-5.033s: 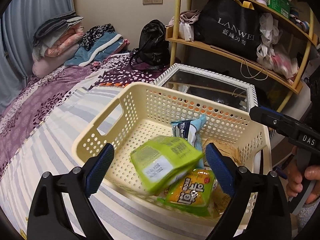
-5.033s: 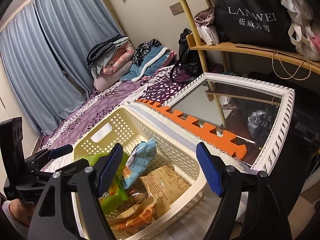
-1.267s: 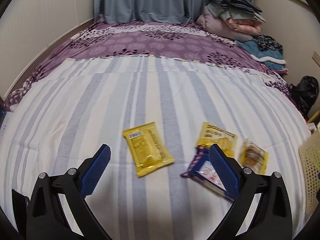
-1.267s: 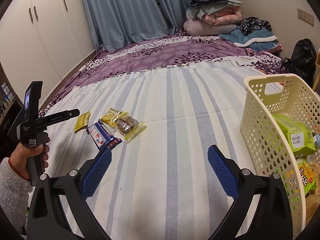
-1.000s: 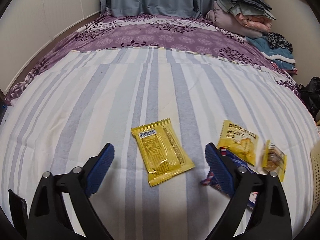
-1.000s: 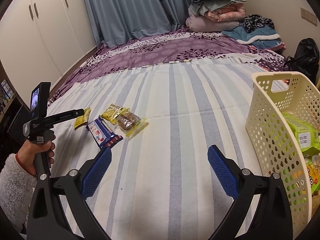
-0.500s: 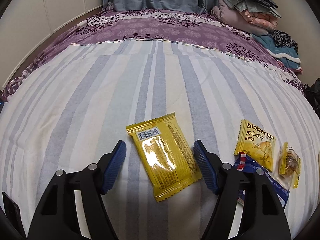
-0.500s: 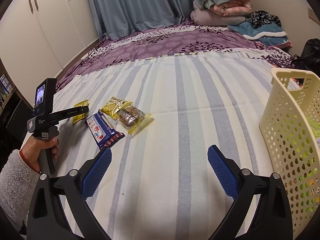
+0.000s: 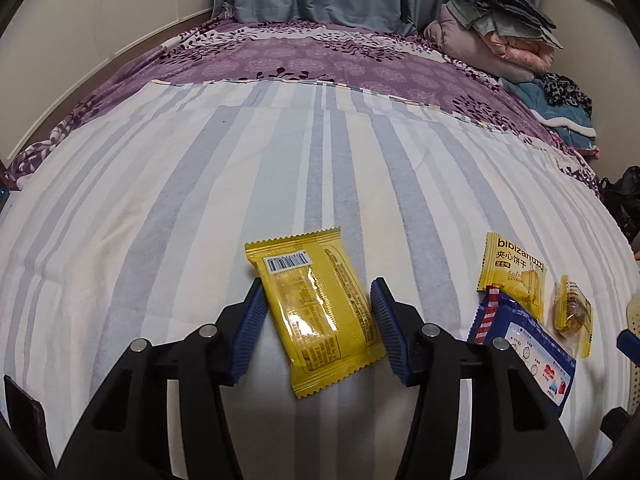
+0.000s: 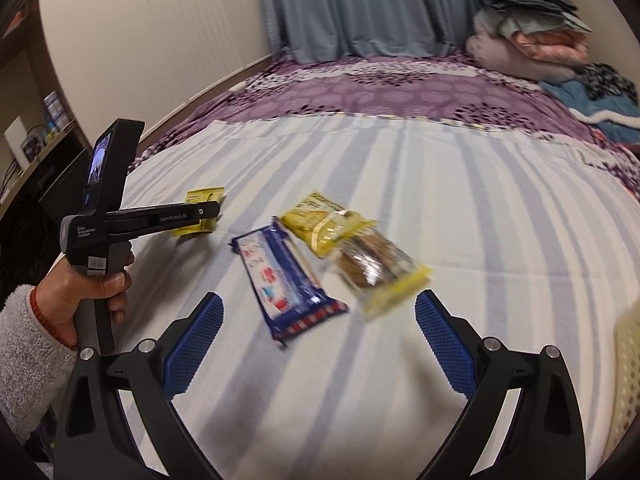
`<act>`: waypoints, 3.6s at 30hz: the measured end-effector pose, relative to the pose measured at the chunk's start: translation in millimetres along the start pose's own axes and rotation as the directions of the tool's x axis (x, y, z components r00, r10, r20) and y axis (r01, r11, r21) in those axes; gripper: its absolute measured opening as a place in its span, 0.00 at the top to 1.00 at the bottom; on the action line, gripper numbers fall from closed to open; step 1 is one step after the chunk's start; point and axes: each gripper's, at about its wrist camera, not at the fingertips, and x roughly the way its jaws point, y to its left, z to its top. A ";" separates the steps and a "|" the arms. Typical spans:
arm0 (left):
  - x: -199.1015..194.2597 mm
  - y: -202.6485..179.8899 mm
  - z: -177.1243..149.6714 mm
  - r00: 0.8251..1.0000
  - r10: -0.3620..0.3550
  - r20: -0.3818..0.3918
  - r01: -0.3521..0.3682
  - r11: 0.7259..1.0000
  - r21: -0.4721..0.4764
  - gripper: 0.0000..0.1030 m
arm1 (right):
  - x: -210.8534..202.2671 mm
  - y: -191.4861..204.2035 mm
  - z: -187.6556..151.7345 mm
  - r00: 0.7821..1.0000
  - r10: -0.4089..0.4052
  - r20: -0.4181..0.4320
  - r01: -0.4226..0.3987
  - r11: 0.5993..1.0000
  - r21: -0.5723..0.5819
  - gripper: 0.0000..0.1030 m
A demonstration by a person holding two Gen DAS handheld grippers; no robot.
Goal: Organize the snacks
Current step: 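Grasp the yellow biscuit pack with left tool while right tool grasps blue wafer bar, then carry the blue wafer bar with the right tool into the basket and release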
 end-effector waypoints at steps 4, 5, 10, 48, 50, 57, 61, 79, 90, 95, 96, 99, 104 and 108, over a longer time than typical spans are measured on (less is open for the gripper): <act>-7.3 8.9 -3.8 1.000 -0.002 0.006 0.002 1.000 -0.009 0.47 | 27.4 14.8 8.6 0.999 0.021 -0.040 -0.023 0.998 -0.059 0.07; -9.0 11.0 -4.8 1.000 -0.003 0.008 0.003 1.000 -0.013 0.47 | 33.2 16.9 10.5 0.998 0.021 -0.051 -0.025 0.997 -0.069 0.08; -15.3 20.7 -8.8 1.000 -0.007 0.013 0.007 1.000 -0.023 0.47 | 52.1 25.0 16.7 0.996 0.013 -0.085 -0.022 0.994 -0.110 0.17; -58.7 15.3 -13.1 0.996 -0.037 0.087 0.035 0.999 0.020 0.55 | 15.3 28.1 0.7 0.998 0.019 -0.066 -0.021 0.999 -0.037 0.55; -66.5 9.5 -12.9 0.994 -0.050 0.096 0.047 0.998 0.033 0.55 | 4.6 26.0 -0.1 0.999 0.022 -0.048 -0.023 1.000 -0.020 0.55; -92.9 -10.1 -12.4 0.988 -0.090 0.127 0.082 0.994 0.073 0.55 | -46.0 7.6 -0.9 0.999 0.015 0.049 -0.018 0.999 0.052 0.55; -106.4 -24.1 -13.9 0.984 -0.110 0.139 0.097 0.990 0.101 0.55 | -76.8 -9.3 -2.4 0.994 -0.004 0.108 -0.006 0.995 0.098 0.55; -163.0 -98.6 -18.7 0.960 -0.199 0.197 0.146 0.956 0.256 0.55 | -207.2 -98.6 -37.9 0.925 -0.221 0.310 0.122 0.943 0.310 0.55; -184.9 -149.8 -24.1 0.946 -0.260 0.196 0.182 0.922 0.342 0.55 | -269.5 -161.1 -95.9 0.858 -0.426 0.289 0.266 0.847 0.460 0.55; -191.6 -171.6 -28.5 0.941 -0.279 0.193 0.190 0.904 0.382 0.55 | -284.2 -194.0 -122.6 0.838 -0.498 0.225 0.325 0.786 0.526 0.55; -193.2 -177.1 -29.5 0.940 -0.284 0.191 0.192 0.900 0.392 0.55 | -285.6 -199.8 -127.3 0.837 -0.504 0.213 0.331 0.777 0.536 0.55; -196.9 -191.3 -31.8 0.937 -0.296 0.187 0.198 0.888 0.415 0.55 | -285.9 -213.0 -137.6 0.838 -0.517 0.173 0.348 0.752 0.560 0.55; -202.0 -213.7 -36.1 0.932 -0.317 0.177 0.209 0.868 0.451 0.55 | -282.6 -228.2 -145.3 0.845 -0.517 0.140 0.357 0.739 0.571 0.54; -207.2 -233.2 -42.4 0.927 -0.336 0.167 0.220 0.847 0.484 0.55 | -288.1 -236.5 -153.2 0.835 -0.528 0.154 0.344 0.720 0.603 0.45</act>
